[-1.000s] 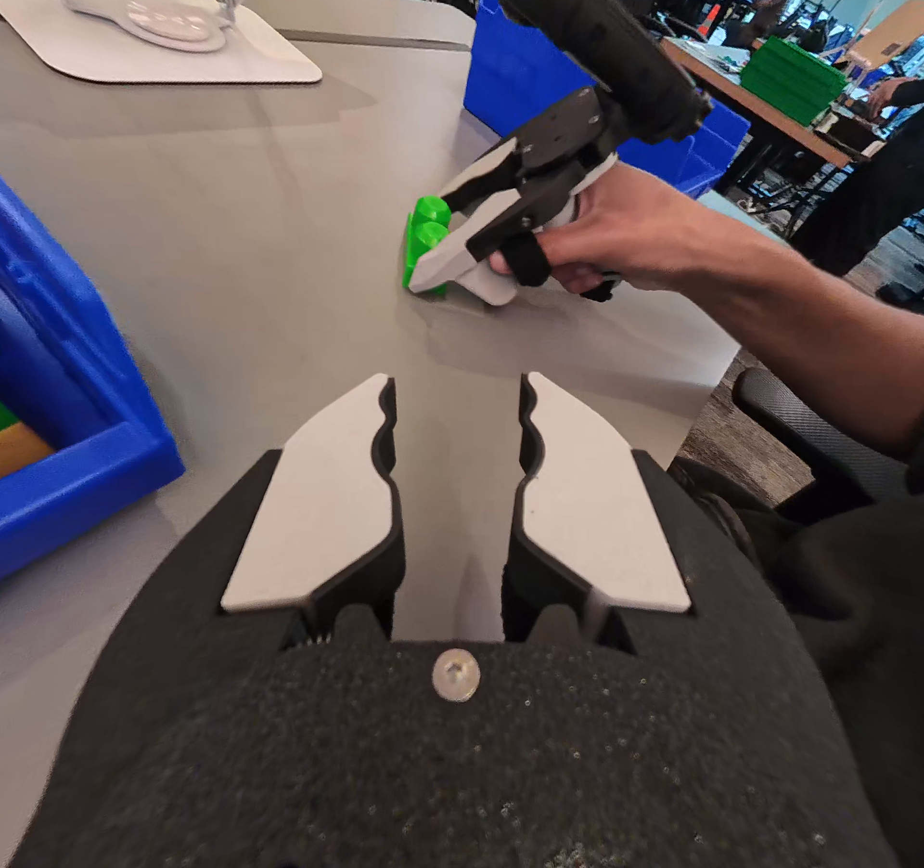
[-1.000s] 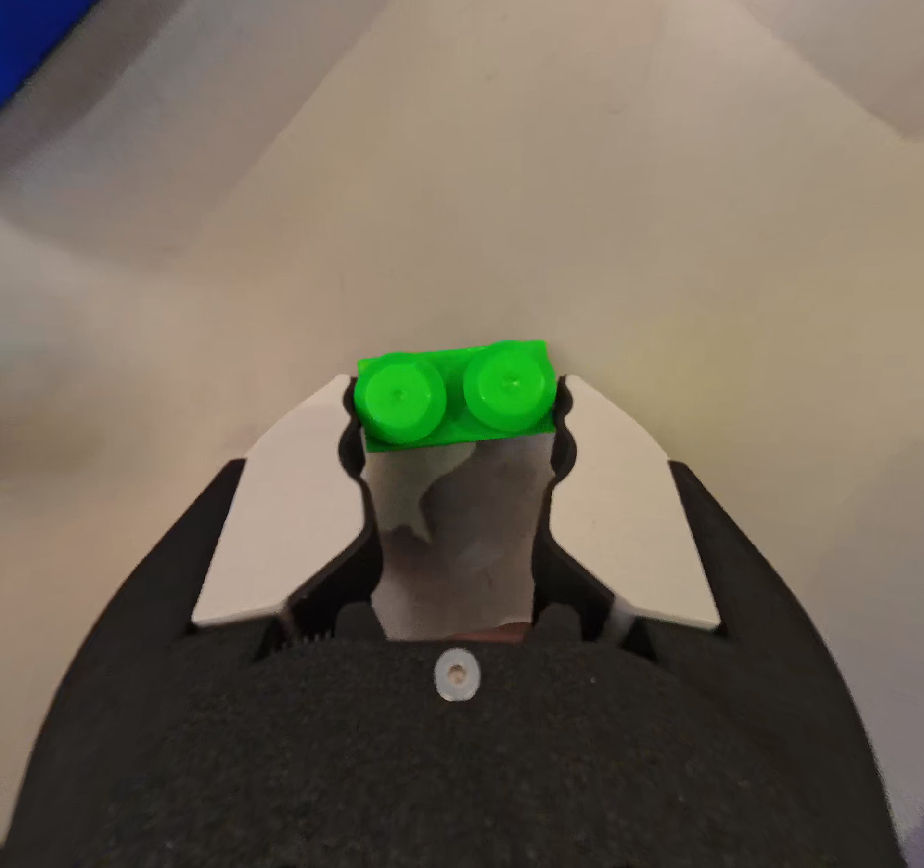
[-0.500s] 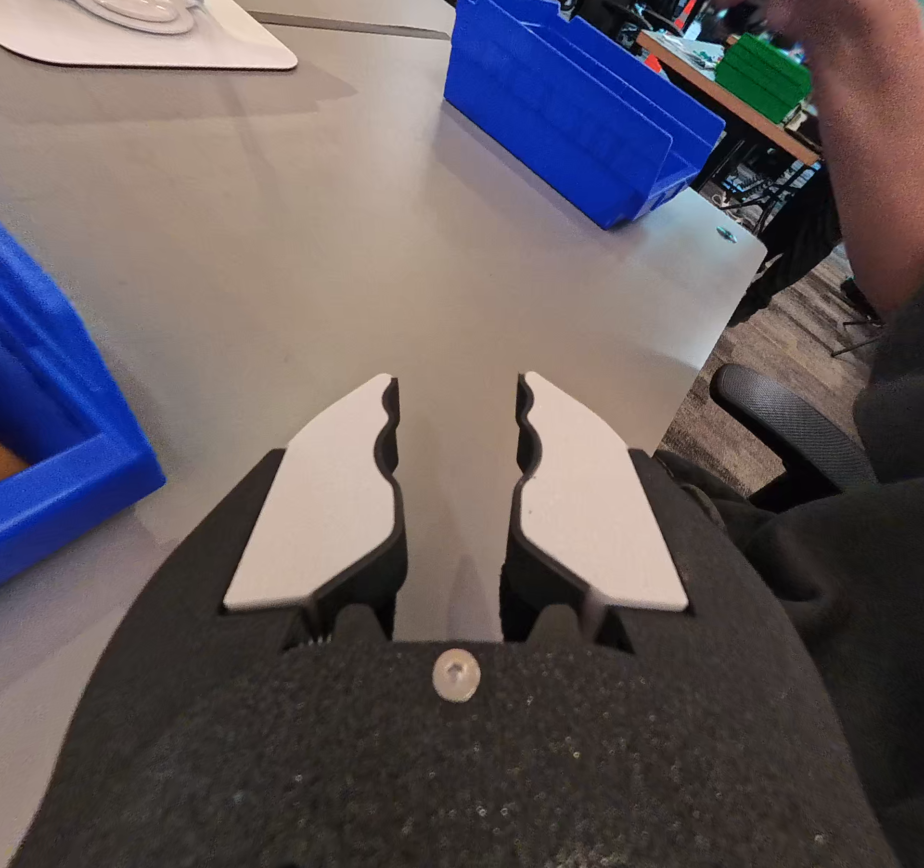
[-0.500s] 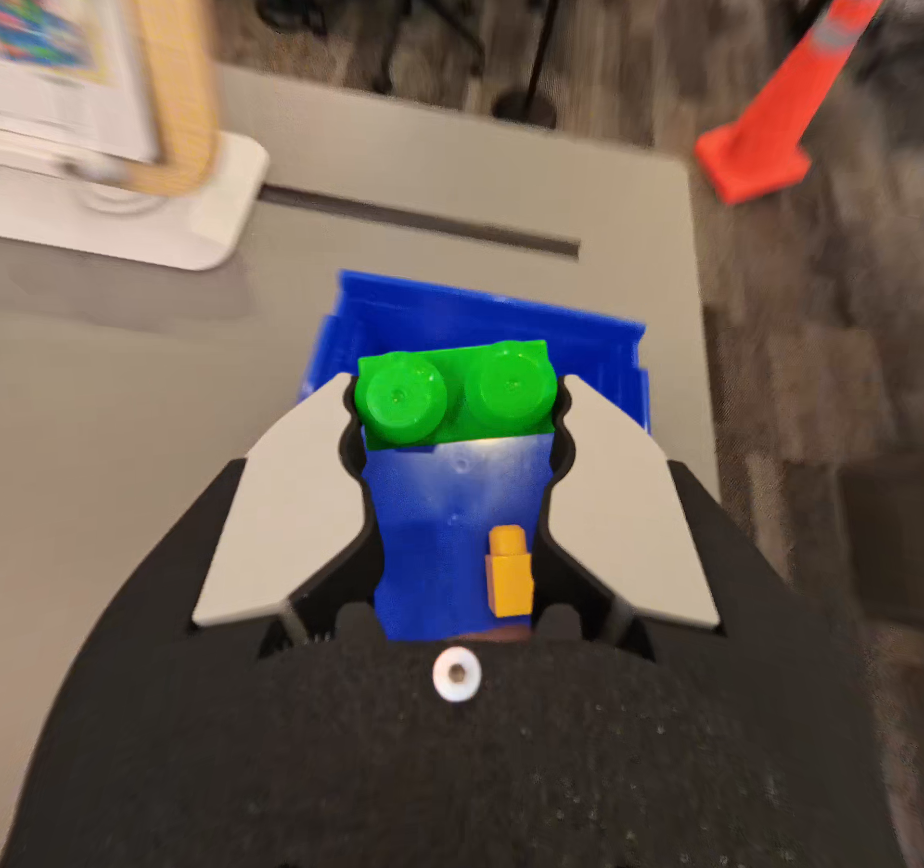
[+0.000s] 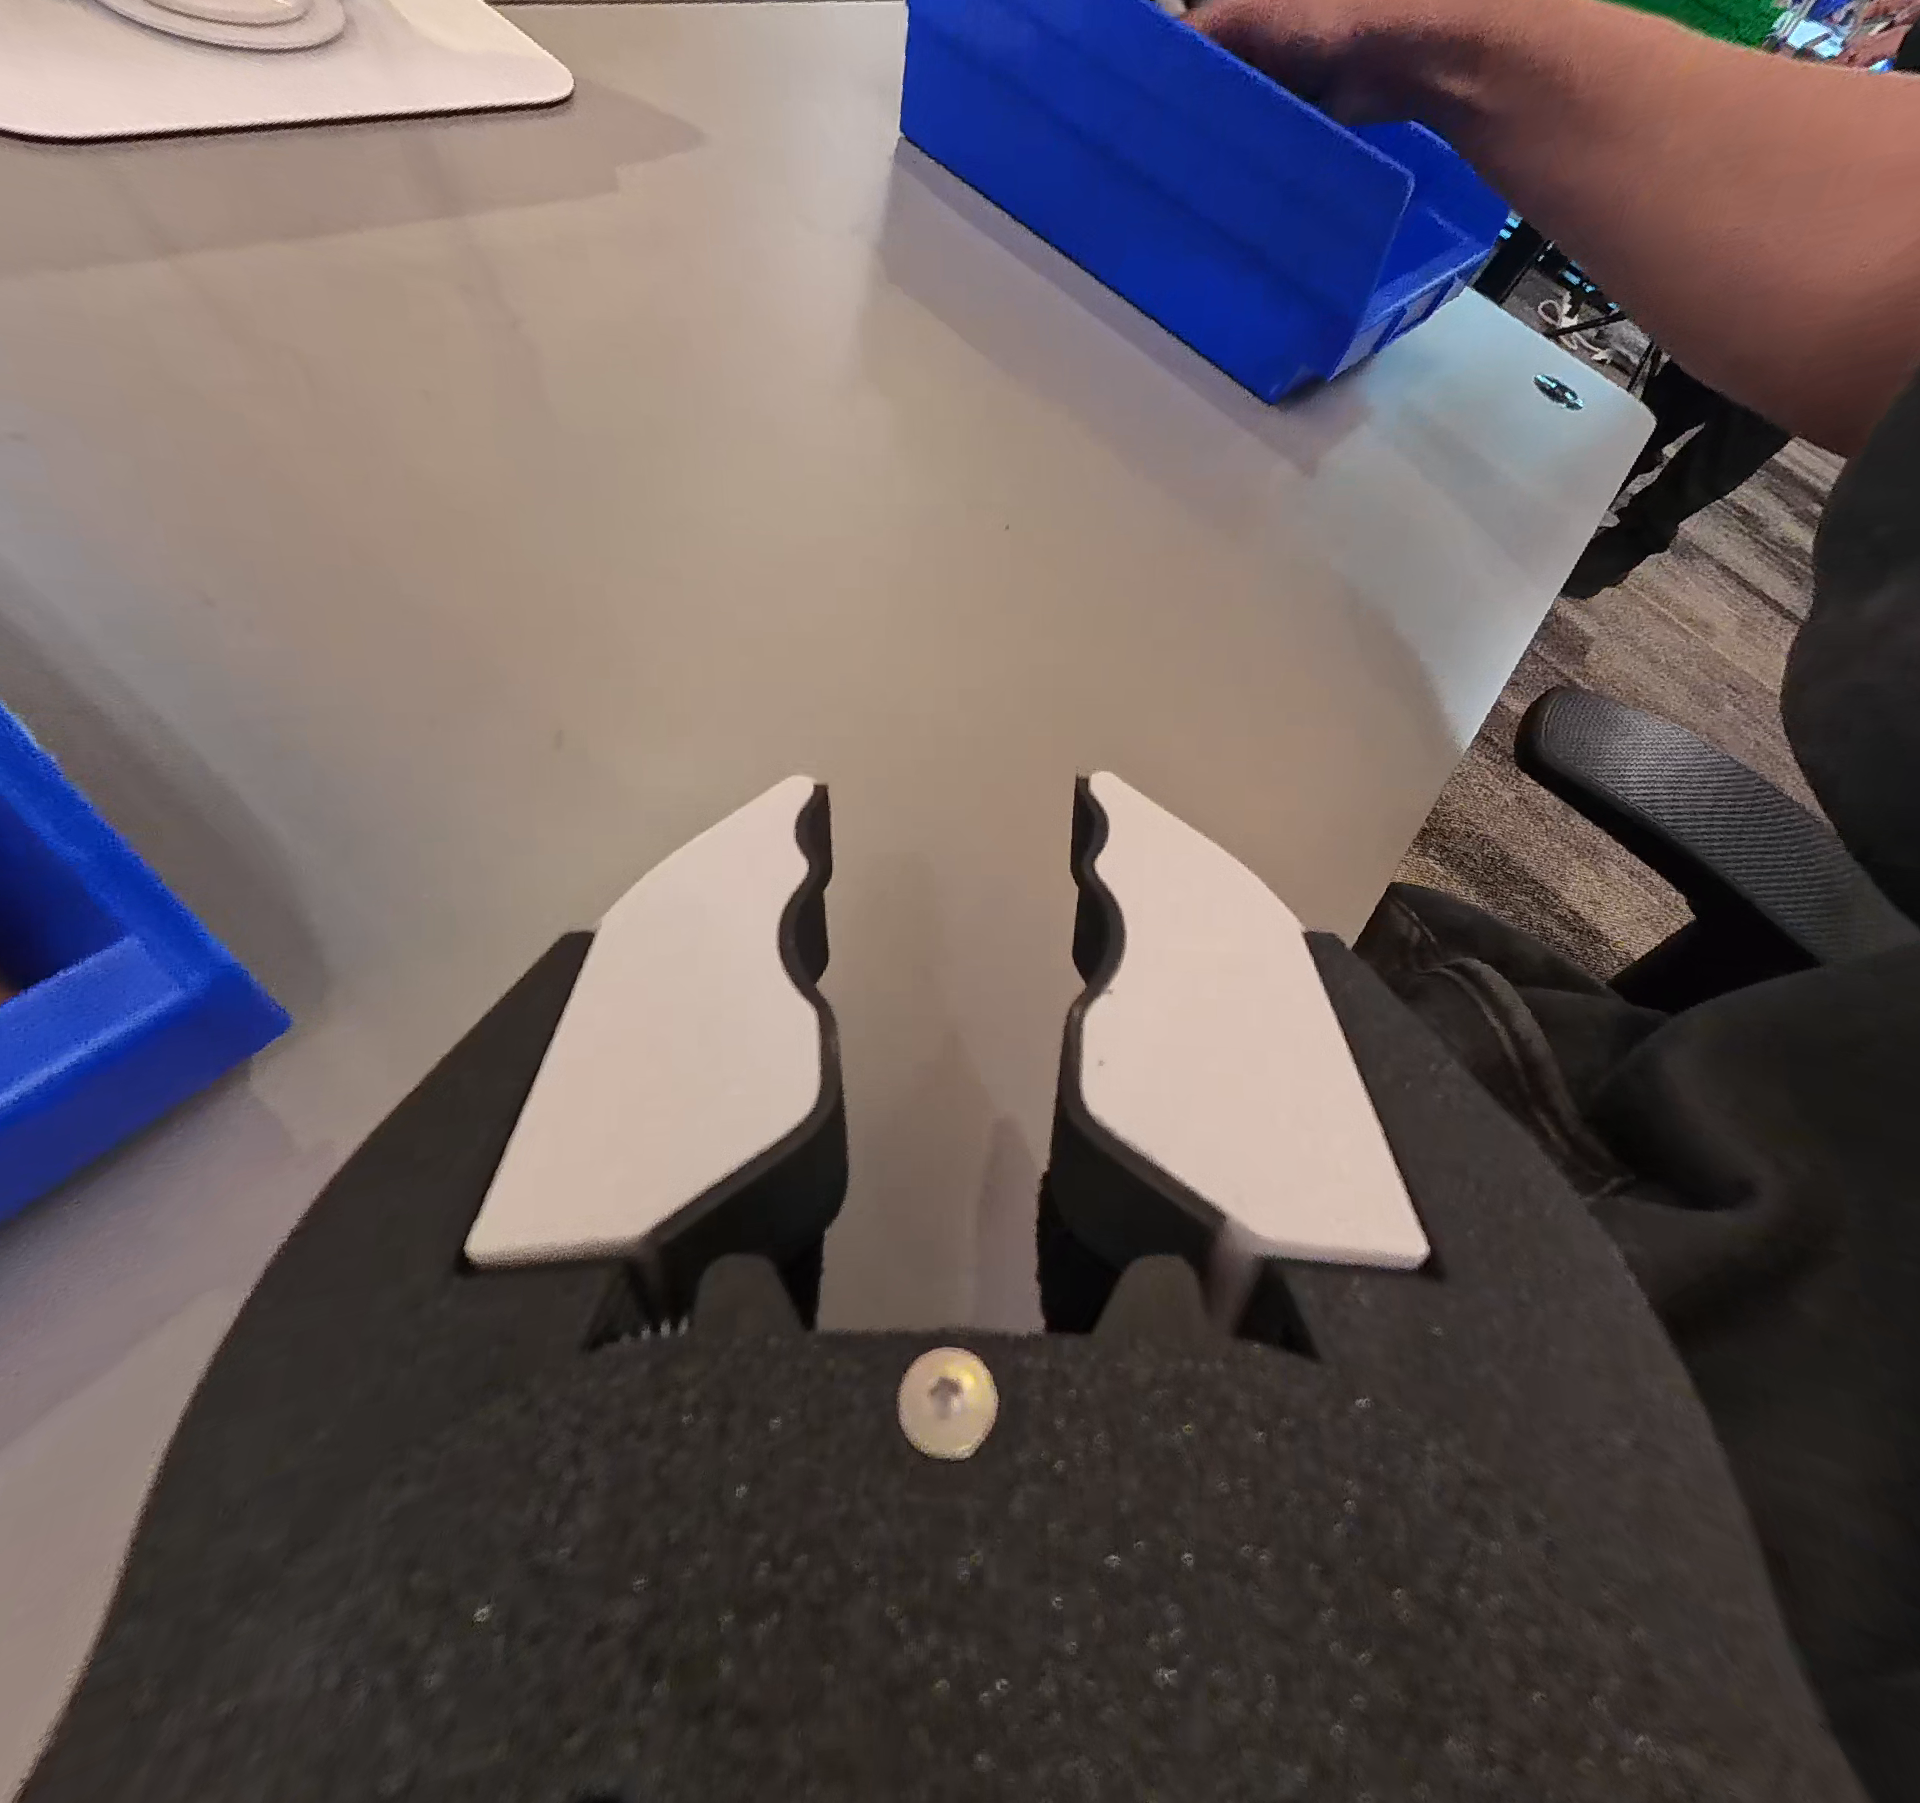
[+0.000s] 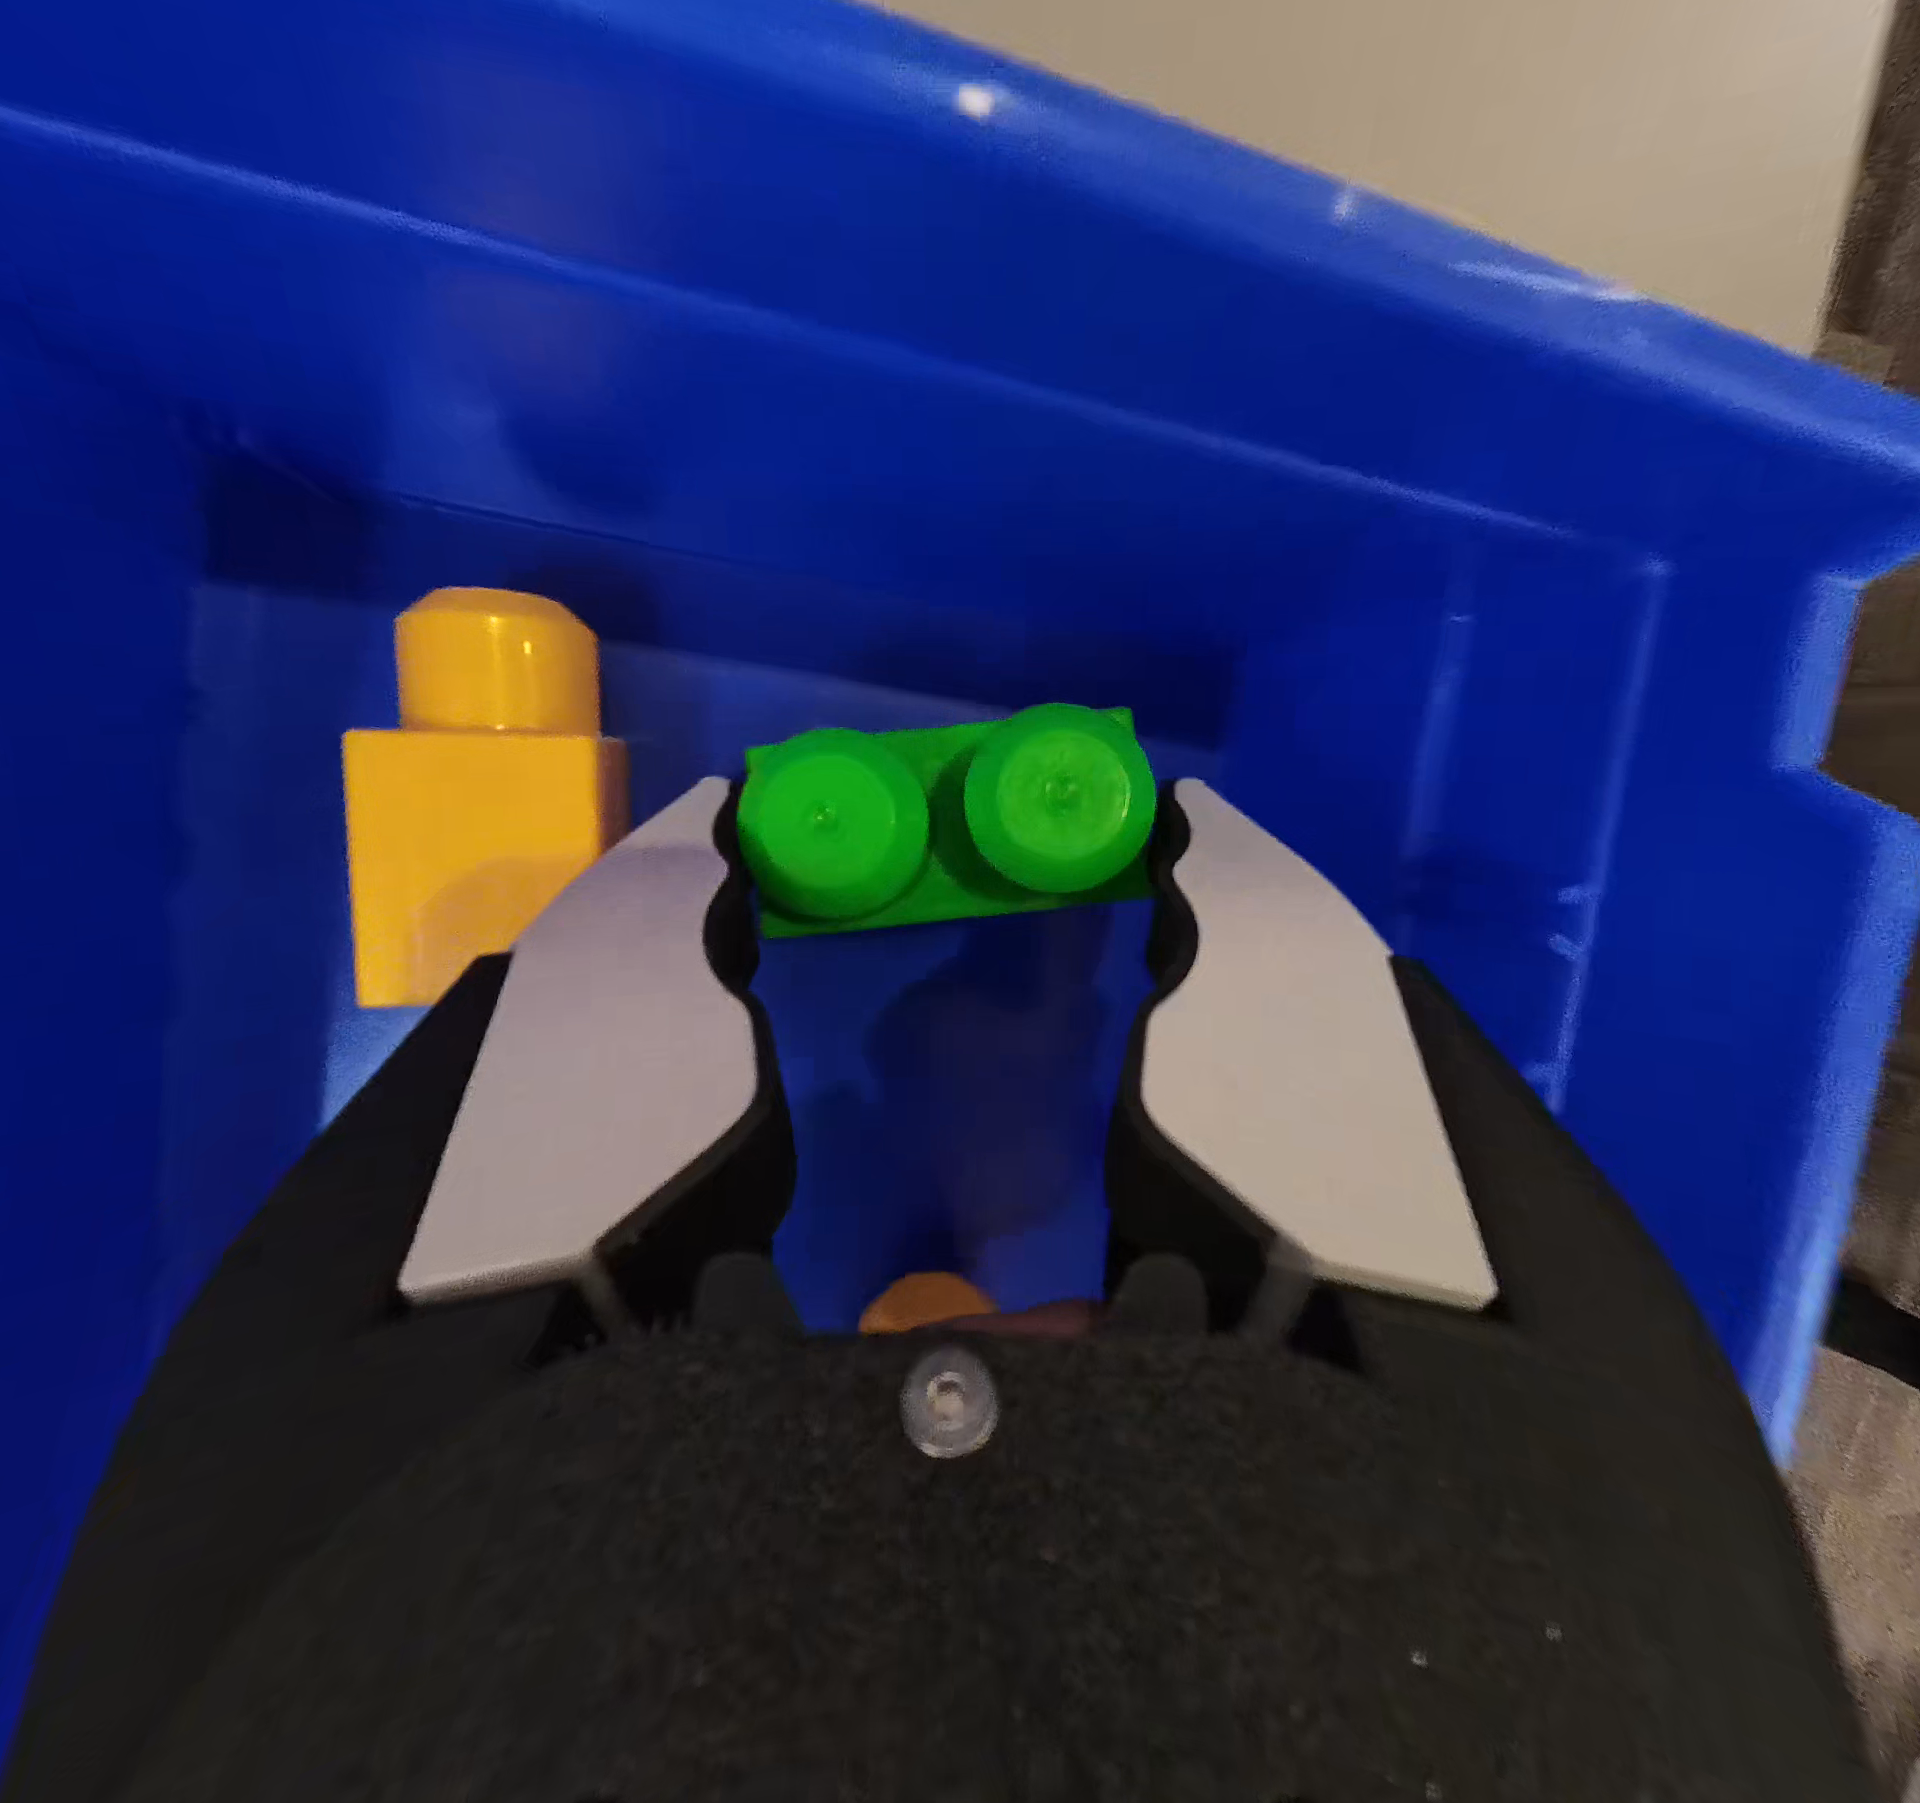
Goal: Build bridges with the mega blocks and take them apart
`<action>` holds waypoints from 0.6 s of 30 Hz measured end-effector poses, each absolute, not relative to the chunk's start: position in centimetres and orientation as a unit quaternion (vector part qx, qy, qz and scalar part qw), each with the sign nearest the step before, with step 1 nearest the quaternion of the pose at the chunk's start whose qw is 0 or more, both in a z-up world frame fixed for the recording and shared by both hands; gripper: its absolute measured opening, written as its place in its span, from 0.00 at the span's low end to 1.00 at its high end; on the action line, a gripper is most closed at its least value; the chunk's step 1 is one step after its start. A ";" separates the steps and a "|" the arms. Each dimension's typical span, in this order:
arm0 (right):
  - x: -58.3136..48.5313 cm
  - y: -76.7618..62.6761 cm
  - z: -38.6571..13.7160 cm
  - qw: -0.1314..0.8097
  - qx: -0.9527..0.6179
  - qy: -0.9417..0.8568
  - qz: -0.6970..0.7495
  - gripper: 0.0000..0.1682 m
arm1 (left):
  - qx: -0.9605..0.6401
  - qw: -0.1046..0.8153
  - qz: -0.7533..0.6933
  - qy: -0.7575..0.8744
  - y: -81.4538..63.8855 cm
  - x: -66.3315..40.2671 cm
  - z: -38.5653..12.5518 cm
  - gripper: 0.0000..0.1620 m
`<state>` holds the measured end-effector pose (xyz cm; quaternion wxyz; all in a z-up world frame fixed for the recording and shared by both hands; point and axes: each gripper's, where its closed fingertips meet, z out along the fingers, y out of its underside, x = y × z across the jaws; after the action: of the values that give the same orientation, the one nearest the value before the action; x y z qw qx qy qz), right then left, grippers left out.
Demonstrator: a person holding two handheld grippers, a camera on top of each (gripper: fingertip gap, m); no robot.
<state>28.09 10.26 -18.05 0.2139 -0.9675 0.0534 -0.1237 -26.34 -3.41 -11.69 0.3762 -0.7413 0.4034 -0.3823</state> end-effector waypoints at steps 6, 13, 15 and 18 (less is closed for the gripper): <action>27.9 9.5 -16.5 0.256 -0.956 0.048 -0.135 0.47 | -0.746 0.370 -0.385 0.398 -3.3 -26.6 -11.9 0.27; 16.7 1.5 -2.3 0.515 -0.852 0.017 -0.089 0.41 | -0.740 0.385 -0.387 0.393 -3.3 -26.8 -11.0 0.27; 8.5 -1.5 -0.5 0.603 -0.796 -0.021 0.041 0.36 | -0.741 0.385 -0.384 0.394 -3.4 -26.8 -11.1 0.27; -2.4 -5.4 -3.7 0.612 -0.762 -0.071 0.201 0.36 | -0.745 0.397 -0.363 0.395 -3.0 -26.9 -11.3 0.28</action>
<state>-2.37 -5.40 -3.72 0.6115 -0.7620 -0.0706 0.2009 -26.95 -2.98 -11.31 0.3969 -0.7449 0.3945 -0.3632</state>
